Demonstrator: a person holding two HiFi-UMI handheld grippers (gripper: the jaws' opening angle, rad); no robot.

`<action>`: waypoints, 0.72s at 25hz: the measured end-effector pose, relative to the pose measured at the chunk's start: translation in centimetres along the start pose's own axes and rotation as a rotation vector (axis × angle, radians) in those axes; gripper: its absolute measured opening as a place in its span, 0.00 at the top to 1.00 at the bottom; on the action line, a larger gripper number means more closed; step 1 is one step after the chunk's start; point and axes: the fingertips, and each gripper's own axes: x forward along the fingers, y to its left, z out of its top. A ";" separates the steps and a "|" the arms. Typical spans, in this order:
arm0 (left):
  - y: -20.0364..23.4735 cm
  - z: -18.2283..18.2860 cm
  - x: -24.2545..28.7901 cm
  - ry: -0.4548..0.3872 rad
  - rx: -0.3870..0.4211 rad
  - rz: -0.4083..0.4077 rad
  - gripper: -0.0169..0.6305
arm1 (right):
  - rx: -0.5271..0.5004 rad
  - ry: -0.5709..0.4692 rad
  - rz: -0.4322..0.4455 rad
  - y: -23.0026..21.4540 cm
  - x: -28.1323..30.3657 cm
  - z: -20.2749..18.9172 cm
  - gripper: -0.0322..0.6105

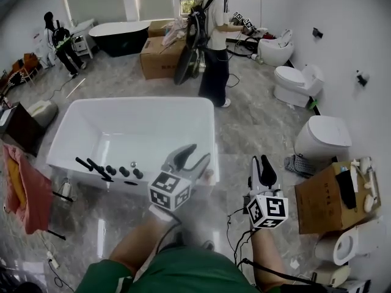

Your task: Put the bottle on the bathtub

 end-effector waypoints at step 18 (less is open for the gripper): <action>-2.2 3.3 -2.2 -0.055 0.137 0.040 0.66 | -0.029 -0.028 0.056 2.1 -1.5 2.4 0.79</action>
